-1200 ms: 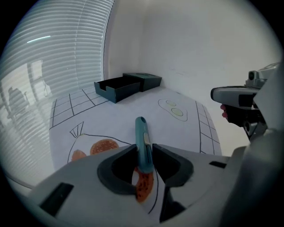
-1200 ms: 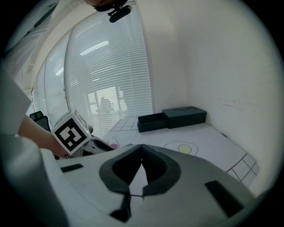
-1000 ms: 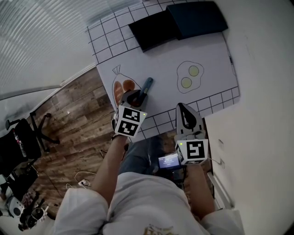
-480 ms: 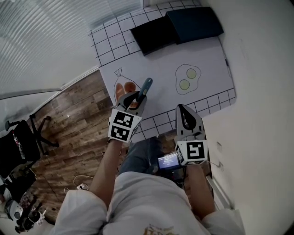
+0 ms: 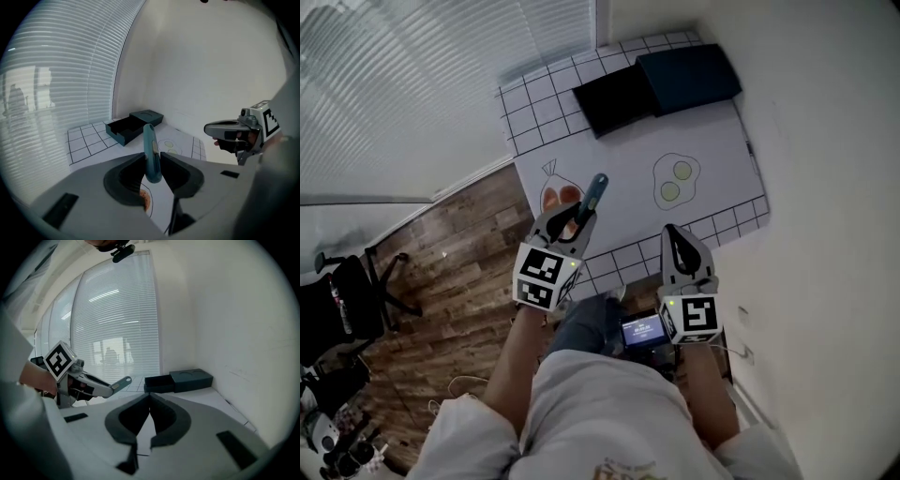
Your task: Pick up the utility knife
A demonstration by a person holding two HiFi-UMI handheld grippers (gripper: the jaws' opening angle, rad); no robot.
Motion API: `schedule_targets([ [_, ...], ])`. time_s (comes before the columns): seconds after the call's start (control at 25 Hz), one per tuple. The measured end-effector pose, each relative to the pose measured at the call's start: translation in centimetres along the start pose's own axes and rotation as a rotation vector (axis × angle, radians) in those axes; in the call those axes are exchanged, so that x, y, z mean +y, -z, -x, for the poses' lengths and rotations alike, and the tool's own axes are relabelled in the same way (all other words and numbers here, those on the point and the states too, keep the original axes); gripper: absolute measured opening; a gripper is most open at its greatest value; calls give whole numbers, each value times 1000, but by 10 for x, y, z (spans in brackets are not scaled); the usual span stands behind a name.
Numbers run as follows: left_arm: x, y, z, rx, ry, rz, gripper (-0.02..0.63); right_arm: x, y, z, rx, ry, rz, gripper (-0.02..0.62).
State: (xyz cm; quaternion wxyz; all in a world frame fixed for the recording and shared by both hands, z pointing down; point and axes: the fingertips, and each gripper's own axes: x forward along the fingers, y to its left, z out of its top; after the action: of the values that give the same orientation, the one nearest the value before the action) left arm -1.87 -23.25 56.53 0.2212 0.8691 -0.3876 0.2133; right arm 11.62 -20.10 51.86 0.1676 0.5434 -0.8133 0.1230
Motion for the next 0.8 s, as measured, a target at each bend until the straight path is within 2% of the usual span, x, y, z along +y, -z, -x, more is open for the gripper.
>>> schedule_targets([
  [0.6,-32,-71,52,-146,-1,-36,110,-22,-62,28,-155,41,9,6],
  [0.8,-39,-100,69,-203,-5,-59,110,-24,-86,36,-222,28,-78,6],
])
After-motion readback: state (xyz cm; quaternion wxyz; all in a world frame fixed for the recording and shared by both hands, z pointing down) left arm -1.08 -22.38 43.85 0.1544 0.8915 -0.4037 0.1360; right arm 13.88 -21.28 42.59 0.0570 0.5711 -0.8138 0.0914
